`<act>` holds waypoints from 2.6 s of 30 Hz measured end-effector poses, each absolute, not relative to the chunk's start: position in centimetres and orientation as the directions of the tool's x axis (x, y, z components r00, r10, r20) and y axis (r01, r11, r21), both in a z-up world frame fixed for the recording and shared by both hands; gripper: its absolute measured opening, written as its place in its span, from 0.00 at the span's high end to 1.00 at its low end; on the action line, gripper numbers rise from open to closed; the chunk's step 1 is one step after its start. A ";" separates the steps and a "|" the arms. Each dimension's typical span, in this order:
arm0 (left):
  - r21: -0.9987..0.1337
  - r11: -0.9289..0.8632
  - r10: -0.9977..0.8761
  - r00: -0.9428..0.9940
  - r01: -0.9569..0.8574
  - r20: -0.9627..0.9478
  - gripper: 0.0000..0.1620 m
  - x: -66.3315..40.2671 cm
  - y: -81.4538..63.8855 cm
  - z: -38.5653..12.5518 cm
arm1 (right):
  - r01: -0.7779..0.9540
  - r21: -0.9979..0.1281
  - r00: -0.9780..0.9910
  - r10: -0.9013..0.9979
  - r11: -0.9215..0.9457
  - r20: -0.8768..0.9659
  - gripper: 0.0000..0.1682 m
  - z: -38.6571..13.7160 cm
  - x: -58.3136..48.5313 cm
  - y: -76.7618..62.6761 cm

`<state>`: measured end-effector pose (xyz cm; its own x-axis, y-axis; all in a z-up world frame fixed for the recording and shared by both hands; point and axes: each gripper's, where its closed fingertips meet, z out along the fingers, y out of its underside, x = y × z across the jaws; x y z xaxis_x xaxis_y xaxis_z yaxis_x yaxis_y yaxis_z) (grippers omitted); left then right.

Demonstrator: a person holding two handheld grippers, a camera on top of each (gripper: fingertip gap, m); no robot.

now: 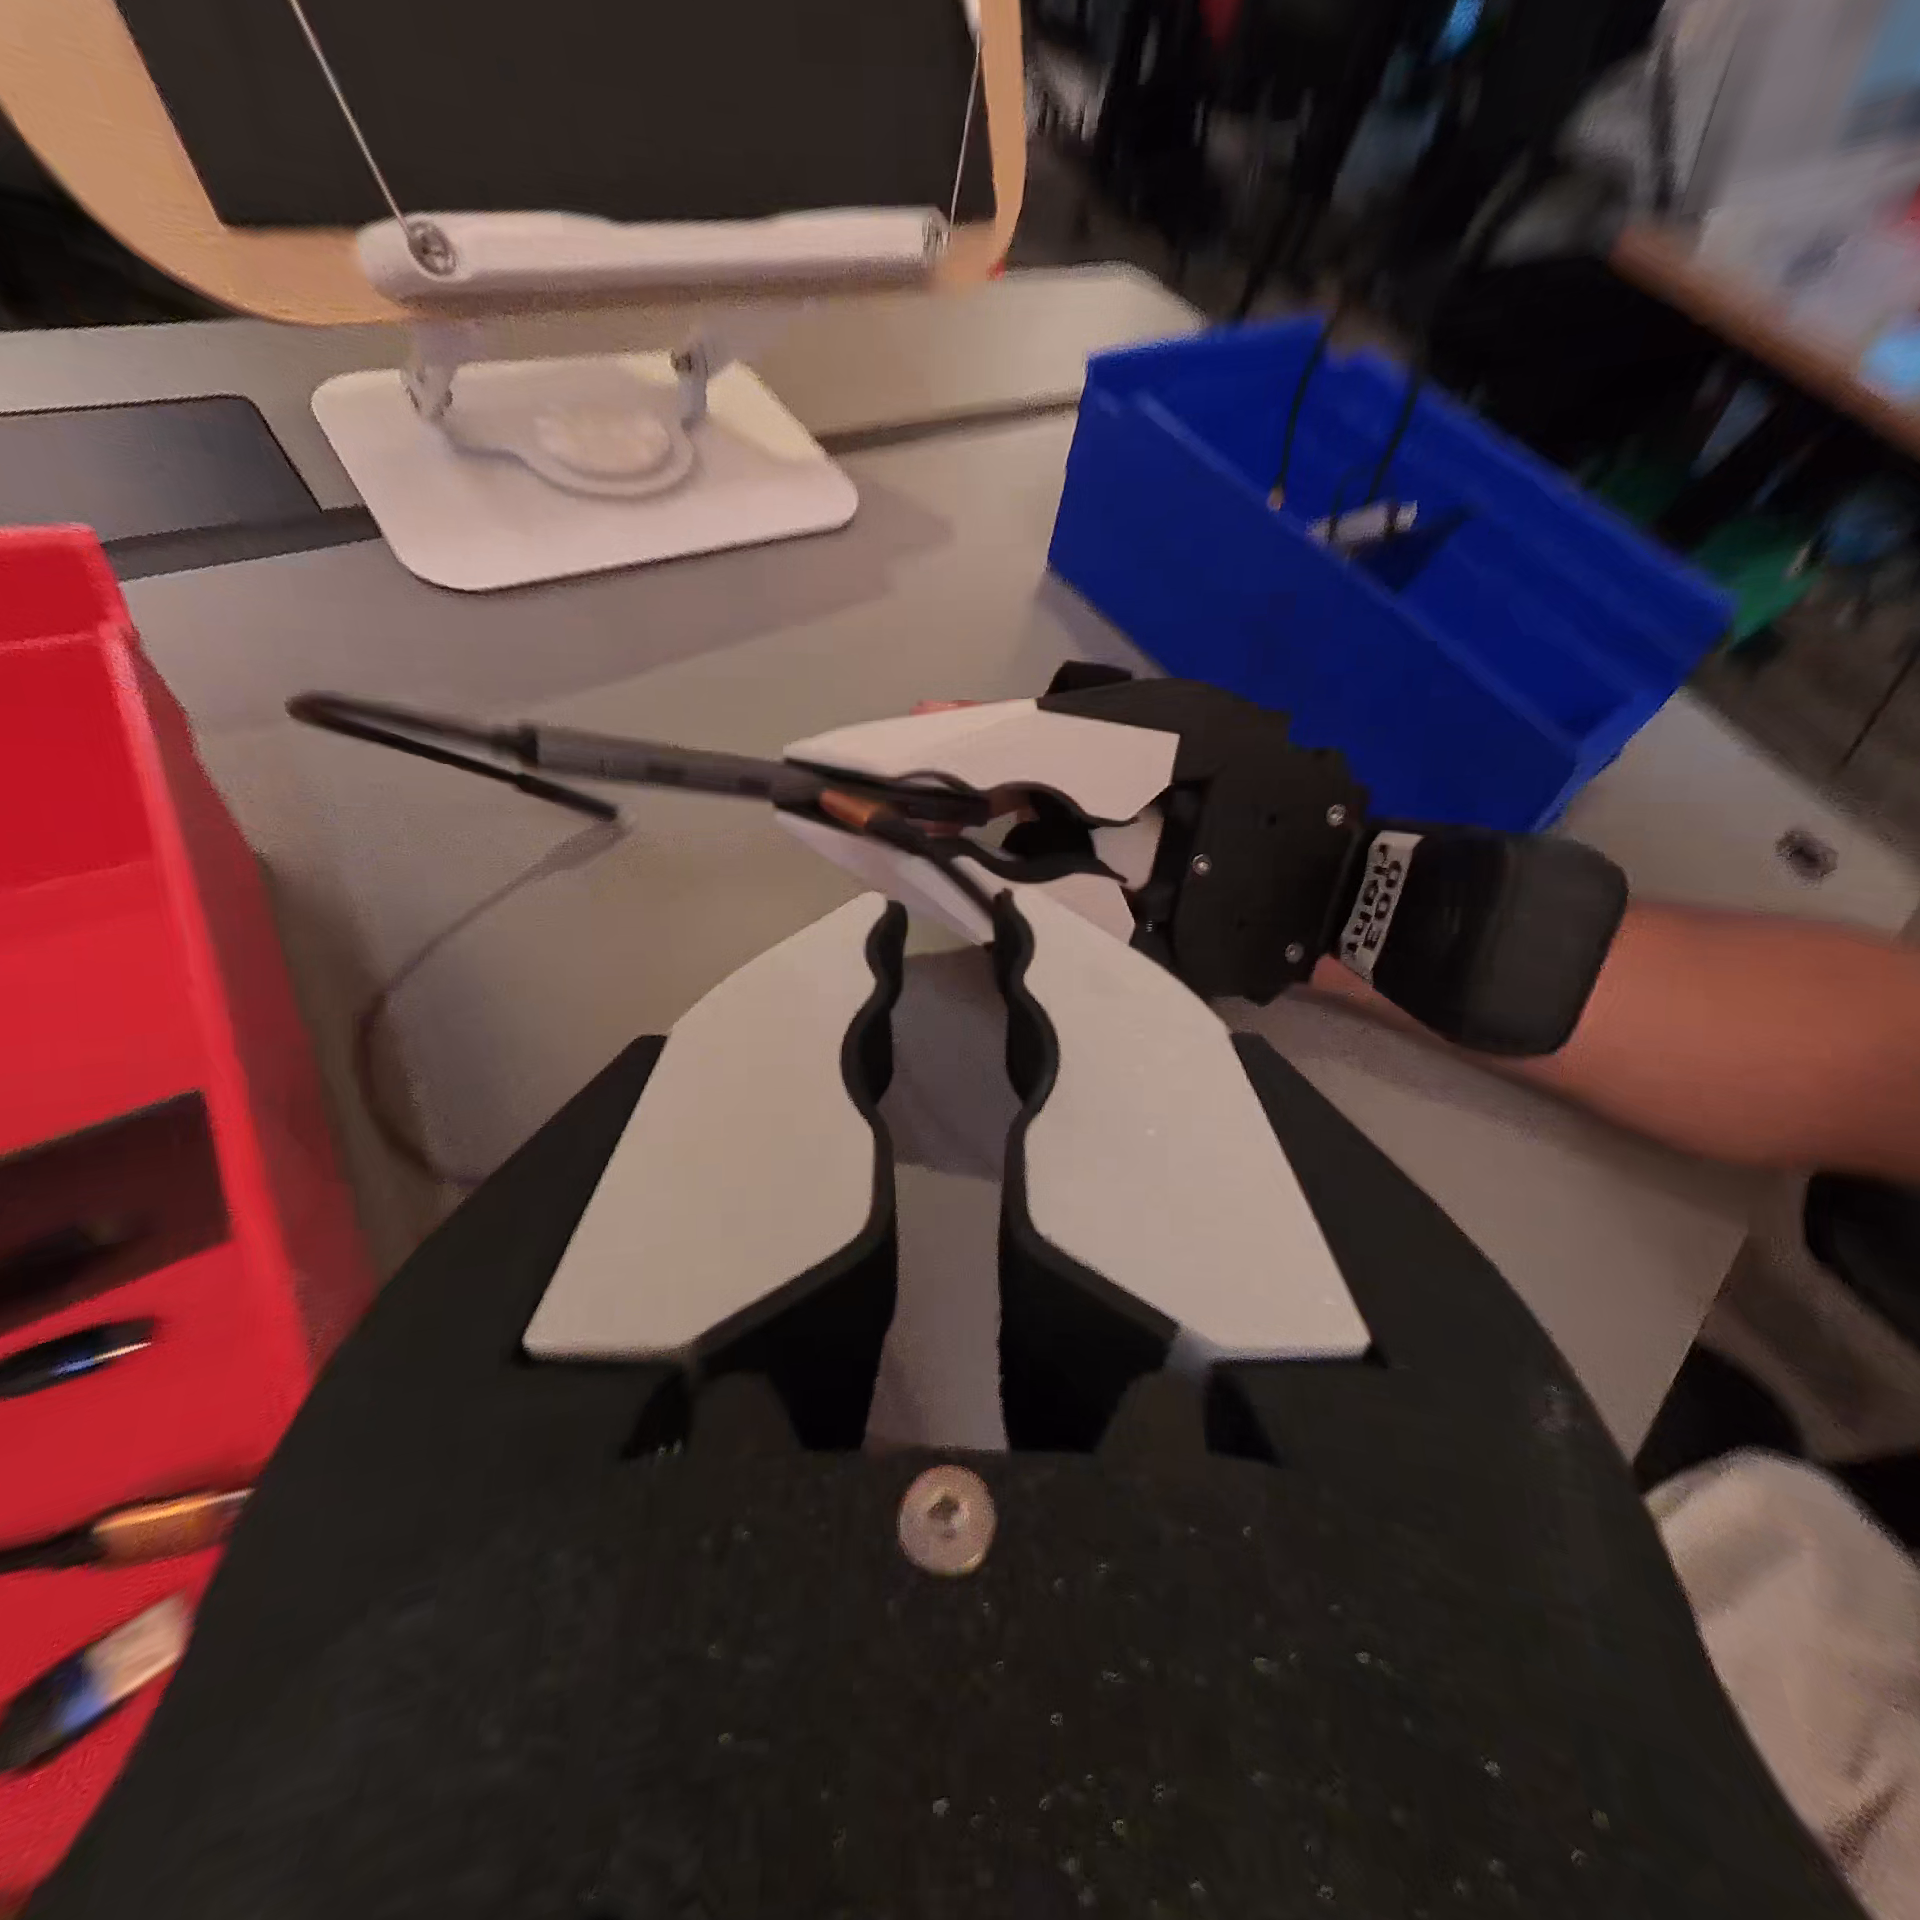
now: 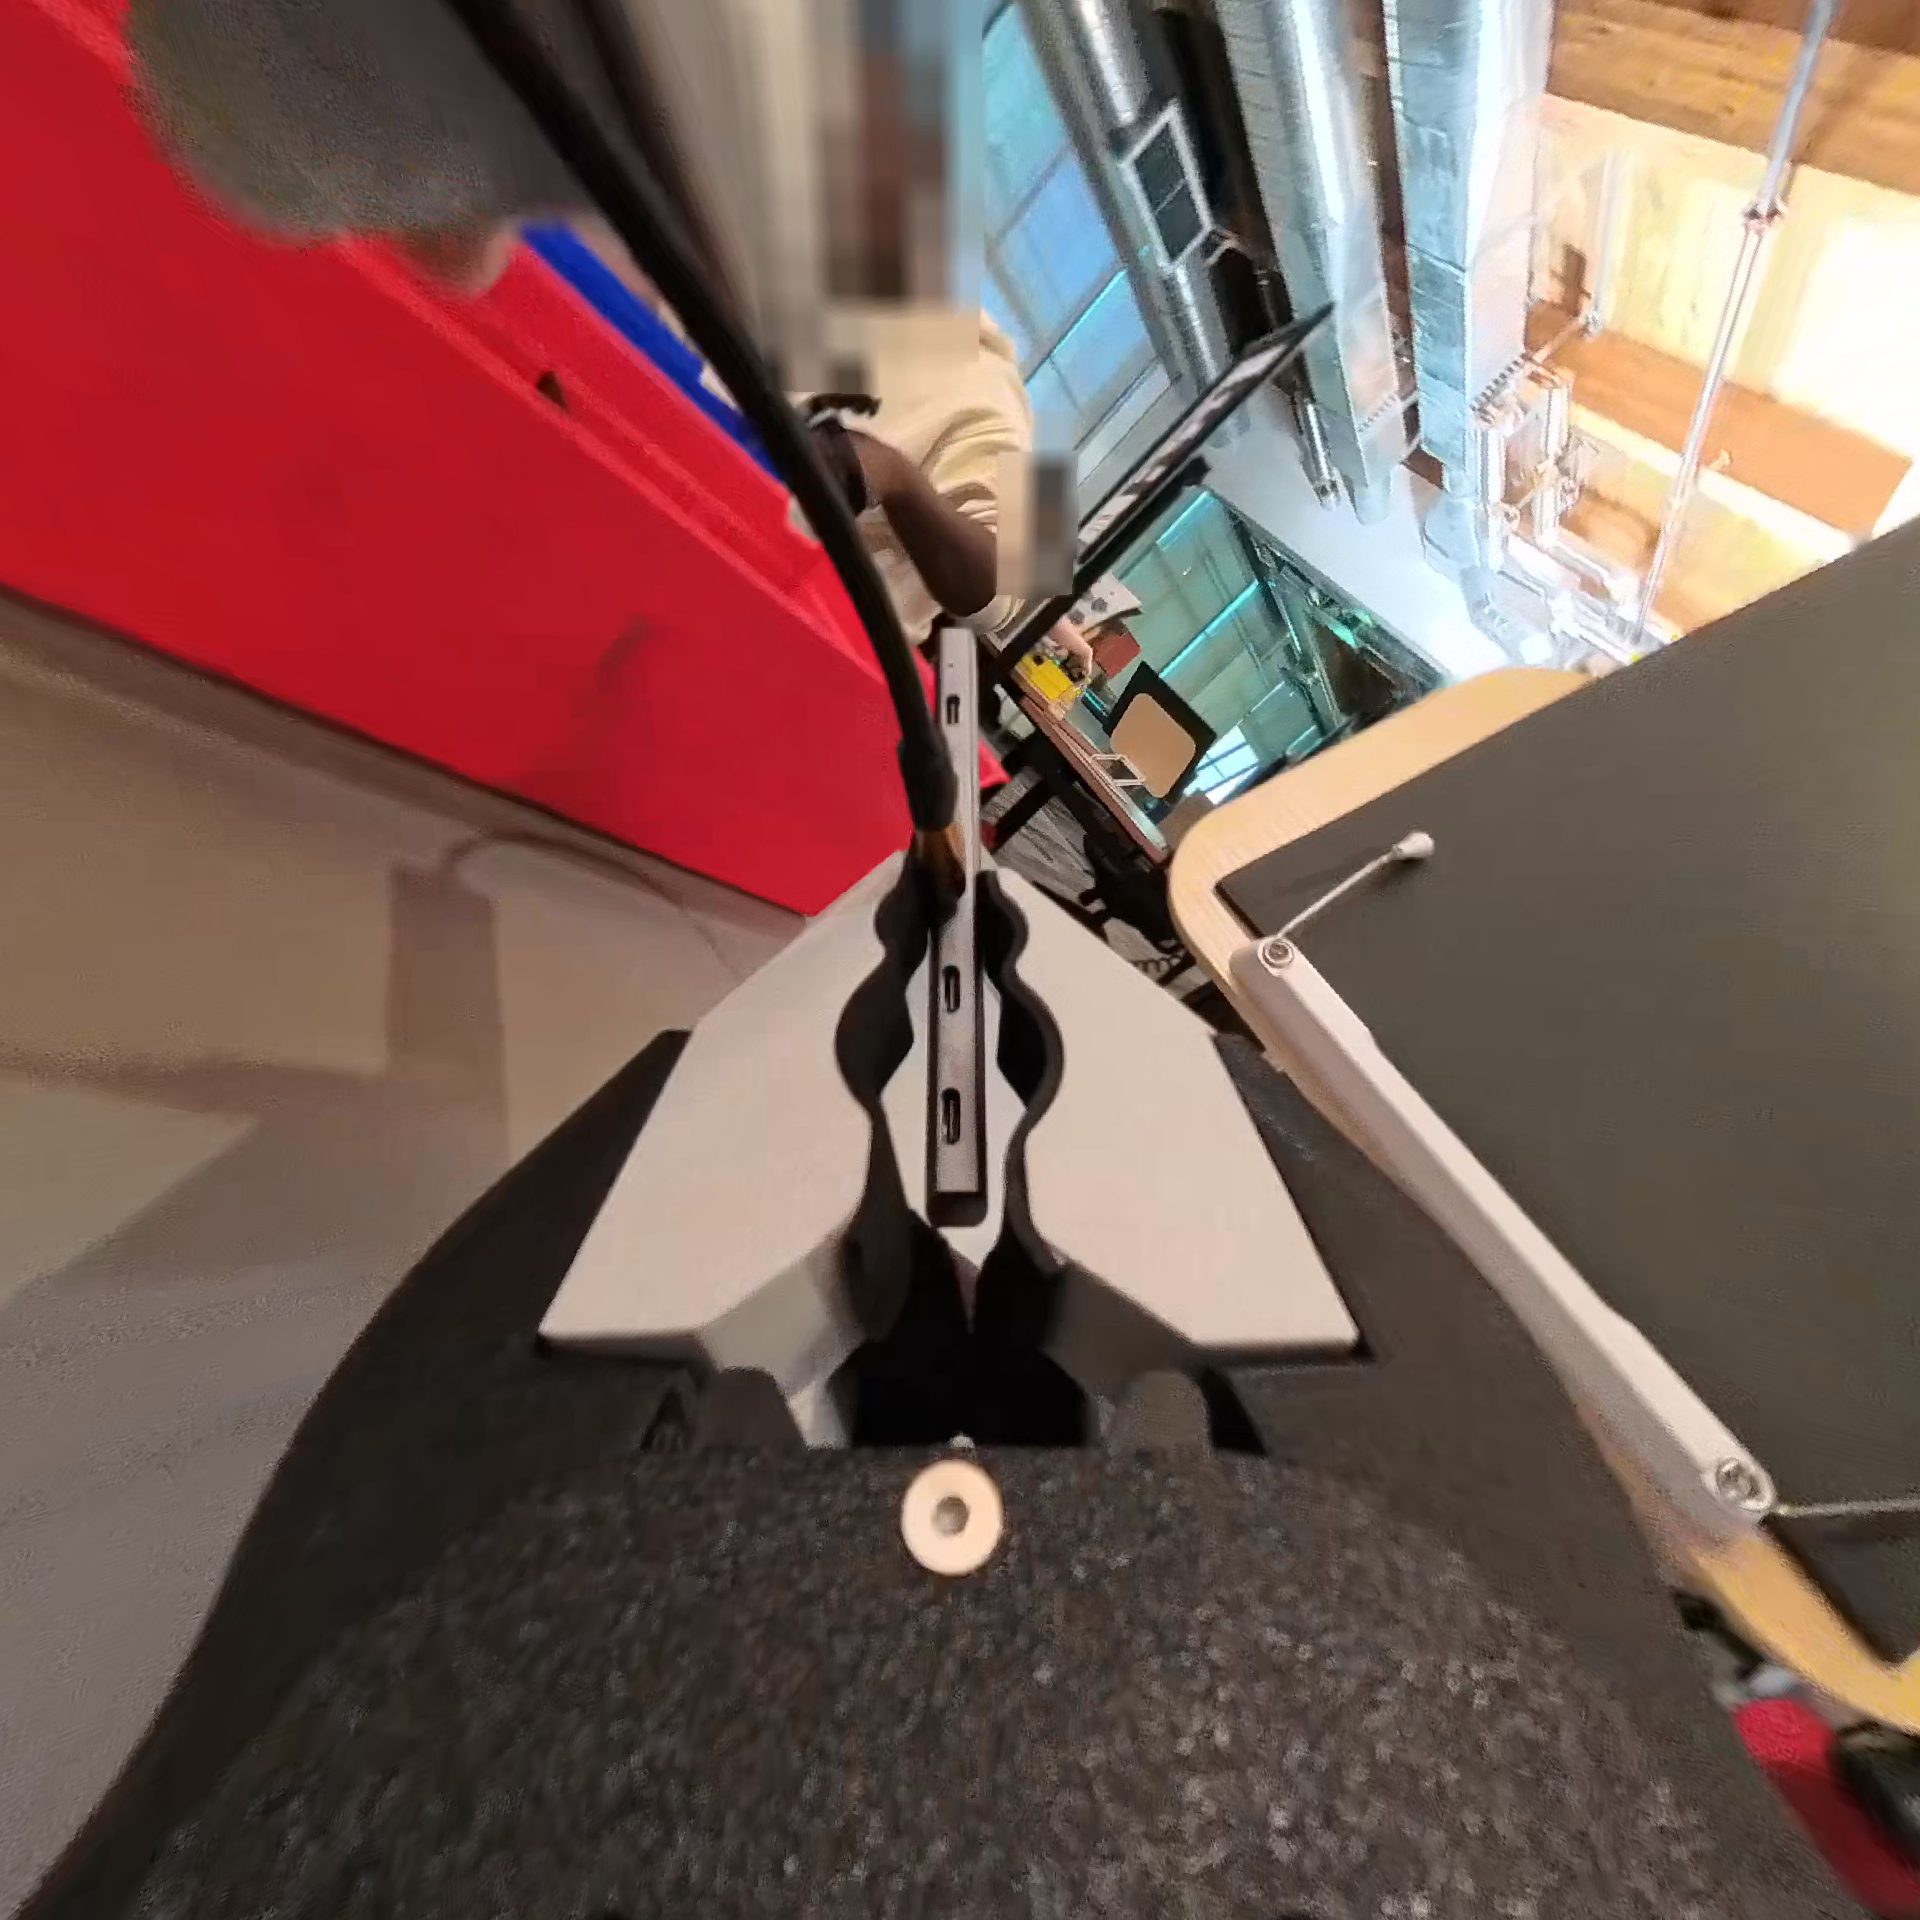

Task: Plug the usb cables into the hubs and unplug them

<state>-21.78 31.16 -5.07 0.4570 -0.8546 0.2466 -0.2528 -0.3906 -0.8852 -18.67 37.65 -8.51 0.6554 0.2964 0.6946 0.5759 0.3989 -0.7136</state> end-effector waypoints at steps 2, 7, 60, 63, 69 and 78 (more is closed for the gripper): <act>-0.907 -0.412 -0.818 0.475 -0.090 0.324 0.86 -21.6 32.0 -5.1 | 0.466 -0.783 0.713 0.349 0.412 0.608 0.95 -7.4 -18.1 37.3; -0.866 -0.479 -0.784 0.373 0.144 0.496 0.75 -19.8 34.7 -4.6 | 0.253 -0.881 0.782 0.452 0.399 0.429 0.95 -5.8 -16.8 37.0; -0.926 -0.340 -0.897 0.238 0.164 0.372 0.85 -14.4 42.6 -5.4 | 0.224 -0.954 0.846 0.447 0.200 0.292 0.98 -7.6 -14.8 39.4; -0.917 -0.358 -0.894 0.219 0.177 0.391 0.85 -14.2 42.4 -5.4 | 0.218 -0.958 0.856 0.436 0.185 0.279 0.98 -7.7 -14.9 39.5; -0.897 -0.395 -0.871 0.229 0.198 0.434 0.85 -14.3 42.7 -5.6 | 0.194 -0.973 0.868 0.440 0.123 0.229 0.97 -8.0 -15.1 39.8; -0.872 -0.440 -0.854 0.202 0.215 0.480 0.84 -14.0 42.3 -5.5 | 0.173 -0.983 0.885 0.428 0.065 0.184 0.98 -8.4 -15.2 40.0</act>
<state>-14.02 42.31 -5.51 0.2019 -0.8536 0.4801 0.2153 -0.4396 -0.8720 -15.21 40.01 -8.44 0.8850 0.4276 0.1842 0.1730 0.0653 -0.9828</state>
